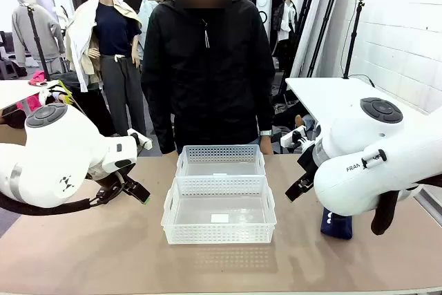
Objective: Distribute items into two baskets.
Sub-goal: Pick up the Pencil pouch that the person points to.
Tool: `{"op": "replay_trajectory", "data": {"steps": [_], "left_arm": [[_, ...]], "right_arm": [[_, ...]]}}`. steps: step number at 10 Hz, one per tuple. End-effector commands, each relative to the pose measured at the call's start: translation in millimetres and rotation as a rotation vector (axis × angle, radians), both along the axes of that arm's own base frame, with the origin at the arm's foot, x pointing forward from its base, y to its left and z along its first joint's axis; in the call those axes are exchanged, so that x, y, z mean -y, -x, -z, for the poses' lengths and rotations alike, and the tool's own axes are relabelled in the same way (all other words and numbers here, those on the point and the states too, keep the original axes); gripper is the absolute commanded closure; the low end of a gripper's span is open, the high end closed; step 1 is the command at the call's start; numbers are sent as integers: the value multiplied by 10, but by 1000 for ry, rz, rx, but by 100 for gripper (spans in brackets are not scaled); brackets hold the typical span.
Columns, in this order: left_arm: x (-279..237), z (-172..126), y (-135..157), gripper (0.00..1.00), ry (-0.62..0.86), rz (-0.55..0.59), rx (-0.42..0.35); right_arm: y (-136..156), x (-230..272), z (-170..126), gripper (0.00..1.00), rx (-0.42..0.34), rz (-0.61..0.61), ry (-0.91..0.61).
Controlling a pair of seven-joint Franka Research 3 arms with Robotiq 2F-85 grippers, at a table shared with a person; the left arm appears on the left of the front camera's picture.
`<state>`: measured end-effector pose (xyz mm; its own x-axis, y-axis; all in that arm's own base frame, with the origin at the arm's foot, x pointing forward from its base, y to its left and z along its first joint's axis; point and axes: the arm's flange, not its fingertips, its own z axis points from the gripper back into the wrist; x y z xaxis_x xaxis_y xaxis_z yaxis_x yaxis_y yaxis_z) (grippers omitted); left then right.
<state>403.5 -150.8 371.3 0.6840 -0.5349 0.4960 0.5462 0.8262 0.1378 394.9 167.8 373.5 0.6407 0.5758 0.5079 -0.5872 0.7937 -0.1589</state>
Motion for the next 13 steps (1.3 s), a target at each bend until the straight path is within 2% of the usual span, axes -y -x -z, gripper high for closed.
{"op": "replay_trajectory", "data": {"steps": [1, 13], "left_arm": [[0, 0, 0, 0, 0, 0, 0], [4, 0, 2, 0, 0, 1, 0]], "right_arm": [[0, 0, 0, 0, 0, 0, 0], [0, -1, 0, 0, 0, 0, 0]]}}
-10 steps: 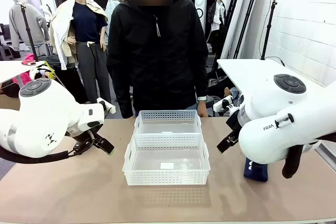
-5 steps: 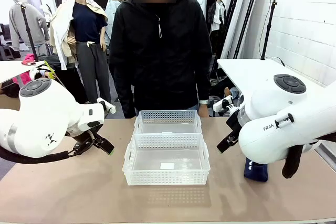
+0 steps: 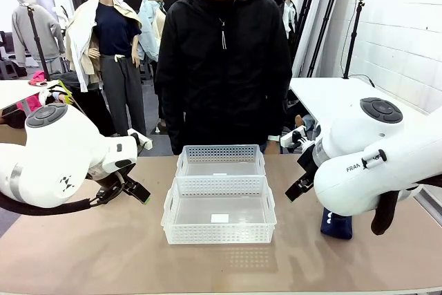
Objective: Distribute items into two baskets.
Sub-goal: Pick up the Pencil pouch that the person points to.
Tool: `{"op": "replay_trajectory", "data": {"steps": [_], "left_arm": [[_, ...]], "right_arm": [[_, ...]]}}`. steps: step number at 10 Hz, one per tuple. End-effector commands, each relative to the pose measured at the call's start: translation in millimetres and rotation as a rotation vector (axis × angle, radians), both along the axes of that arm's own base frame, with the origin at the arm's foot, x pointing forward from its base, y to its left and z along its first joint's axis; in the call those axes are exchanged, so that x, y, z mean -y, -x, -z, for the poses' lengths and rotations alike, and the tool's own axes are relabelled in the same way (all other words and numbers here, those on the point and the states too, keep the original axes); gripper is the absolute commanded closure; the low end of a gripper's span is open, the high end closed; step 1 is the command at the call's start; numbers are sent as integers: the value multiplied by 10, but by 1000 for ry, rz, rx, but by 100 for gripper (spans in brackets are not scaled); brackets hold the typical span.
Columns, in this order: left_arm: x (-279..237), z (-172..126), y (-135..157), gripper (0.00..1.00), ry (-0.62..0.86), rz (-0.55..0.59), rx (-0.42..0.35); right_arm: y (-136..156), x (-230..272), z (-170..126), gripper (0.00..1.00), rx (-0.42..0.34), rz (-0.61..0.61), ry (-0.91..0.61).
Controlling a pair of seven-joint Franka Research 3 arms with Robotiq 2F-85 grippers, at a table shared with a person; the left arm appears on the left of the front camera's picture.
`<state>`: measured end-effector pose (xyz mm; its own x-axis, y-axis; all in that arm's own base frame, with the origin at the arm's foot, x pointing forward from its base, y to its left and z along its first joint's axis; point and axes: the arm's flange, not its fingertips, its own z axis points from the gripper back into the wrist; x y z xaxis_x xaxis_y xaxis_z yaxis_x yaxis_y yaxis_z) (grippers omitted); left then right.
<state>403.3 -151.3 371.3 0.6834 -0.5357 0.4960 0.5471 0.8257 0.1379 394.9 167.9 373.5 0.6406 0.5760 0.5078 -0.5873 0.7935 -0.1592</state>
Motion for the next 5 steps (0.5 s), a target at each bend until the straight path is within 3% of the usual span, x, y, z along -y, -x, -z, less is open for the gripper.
{"op": "replay_trajectory", "data": {"steps": [1, 5], "left_arm": [[-37, -85, -8, 0, 8, -27, 12], [-186, -570, -44, 0, 74, -7, -41]], "right_arm": [[11, 21, -66, 0, -11, 9, -15], [-12, 245, -522, 0, -13, 59, -43]]}}
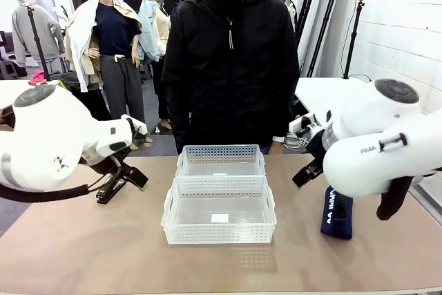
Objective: Distribute items into two baskets.
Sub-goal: Pick up the Pencil pouch that the person points to.
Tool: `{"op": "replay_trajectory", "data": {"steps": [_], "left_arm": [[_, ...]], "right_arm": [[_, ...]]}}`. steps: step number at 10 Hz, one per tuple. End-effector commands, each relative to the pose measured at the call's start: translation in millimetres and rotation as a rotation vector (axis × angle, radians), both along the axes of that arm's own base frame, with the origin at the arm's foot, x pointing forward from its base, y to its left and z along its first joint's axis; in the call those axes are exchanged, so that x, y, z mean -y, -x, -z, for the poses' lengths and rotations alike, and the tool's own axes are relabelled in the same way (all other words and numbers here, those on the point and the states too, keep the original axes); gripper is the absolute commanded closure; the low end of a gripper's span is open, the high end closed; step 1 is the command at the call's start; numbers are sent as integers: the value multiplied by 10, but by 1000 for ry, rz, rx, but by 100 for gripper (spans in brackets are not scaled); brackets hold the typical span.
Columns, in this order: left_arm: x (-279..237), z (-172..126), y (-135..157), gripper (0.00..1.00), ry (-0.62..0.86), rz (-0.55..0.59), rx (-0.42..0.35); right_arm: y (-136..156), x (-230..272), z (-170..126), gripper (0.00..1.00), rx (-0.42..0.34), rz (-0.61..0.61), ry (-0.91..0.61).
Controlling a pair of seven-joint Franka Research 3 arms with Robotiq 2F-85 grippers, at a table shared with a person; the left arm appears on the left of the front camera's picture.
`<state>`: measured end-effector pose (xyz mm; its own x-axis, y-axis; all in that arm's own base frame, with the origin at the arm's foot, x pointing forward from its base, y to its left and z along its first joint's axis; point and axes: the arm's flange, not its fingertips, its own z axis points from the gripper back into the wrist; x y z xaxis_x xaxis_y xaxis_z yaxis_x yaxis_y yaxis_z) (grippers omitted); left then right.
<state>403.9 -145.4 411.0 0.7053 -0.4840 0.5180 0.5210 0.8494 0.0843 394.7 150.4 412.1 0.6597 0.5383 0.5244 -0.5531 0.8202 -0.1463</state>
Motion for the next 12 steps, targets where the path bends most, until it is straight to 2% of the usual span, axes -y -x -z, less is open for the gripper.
{"op": "replay_trajectory", "data": {"steps": [1, 5, 8, 10, 12], "left_arm": [[-204, -323, -14, 0, 17, 21, -42], [-915, -1141, 92, 0, 112, 75, -158], [-1460, -1618, 377, 0, 221, 77, -101], [-1811, -1547, 333, 0, 369, 74, -94], [-2241, -1402, 484, 0, 500, 19, -21]], "right_arm": [[12, 153, -278, 0, -23, 44, -38], [235, 791, -1009, 0, 3, 88, -248], [532, 1323, -1343, 0, 22, 75, -377], [683, 1716, -1334, 0, 21, 37, -495], [891, 2139, -1200, 0, 36, 9, -575]]}}
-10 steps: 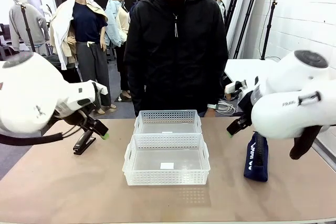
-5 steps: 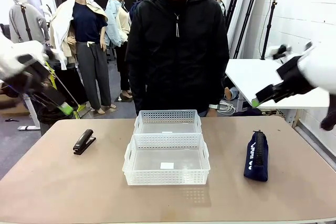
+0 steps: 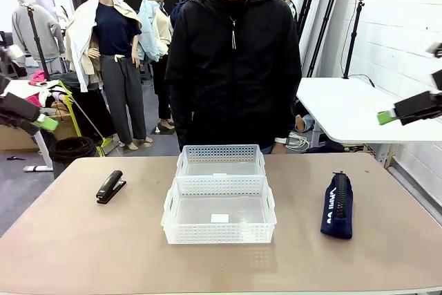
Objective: Distribute items into two baskets.
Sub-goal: Pick up the Pencil pouch that the person points to.
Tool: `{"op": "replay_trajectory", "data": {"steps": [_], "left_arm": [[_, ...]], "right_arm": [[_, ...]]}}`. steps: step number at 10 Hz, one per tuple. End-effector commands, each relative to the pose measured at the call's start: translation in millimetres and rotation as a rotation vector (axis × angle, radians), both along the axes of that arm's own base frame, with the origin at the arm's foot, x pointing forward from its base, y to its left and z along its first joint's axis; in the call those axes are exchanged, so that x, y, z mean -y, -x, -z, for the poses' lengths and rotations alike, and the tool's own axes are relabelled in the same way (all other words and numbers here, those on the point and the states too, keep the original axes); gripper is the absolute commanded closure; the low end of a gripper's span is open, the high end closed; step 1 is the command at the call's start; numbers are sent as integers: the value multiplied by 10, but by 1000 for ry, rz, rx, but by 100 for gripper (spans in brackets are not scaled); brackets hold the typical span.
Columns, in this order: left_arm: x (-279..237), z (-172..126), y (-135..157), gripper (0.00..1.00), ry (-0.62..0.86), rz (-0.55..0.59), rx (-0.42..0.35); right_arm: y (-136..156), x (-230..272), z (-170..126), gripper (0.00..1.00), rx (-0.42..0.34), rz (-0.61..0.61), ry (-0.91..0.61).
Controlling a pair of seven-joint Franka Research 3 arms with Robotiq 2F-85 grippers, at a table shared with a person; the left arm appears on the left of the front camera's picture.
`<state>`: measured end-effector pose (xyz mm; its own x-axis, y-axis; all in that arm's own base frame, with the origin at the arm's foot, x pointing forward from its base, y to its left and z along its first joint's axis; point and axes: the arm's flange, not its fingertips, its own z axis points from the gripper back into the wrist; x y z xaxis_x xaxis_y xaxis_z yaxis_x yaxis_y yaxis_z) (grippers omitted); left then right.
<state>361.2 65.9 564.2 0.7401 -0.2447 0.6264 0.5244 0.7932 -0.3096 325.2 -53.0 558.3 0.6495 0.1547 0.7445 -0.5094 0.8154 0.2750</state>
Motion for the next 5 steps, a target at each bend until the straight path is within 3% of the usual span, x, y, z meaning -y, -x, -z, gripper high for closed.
{"op": "replay_trajectory", "data": {"steps": [1, 3, 5], "left_arm": [[-236, 213, 135, 0, 110, -28, 75], [-410, 353, 188, 0, 184, -36, 139], [-439, 379, 268, 0, 198, -35, 143]], "right_arm": [[194, 221, 308, 0, -7, -83, -43], [139, 318, 400, 0, -41, -118, -51], [224, 345, 416, 0, -29, -134, -74]]}}
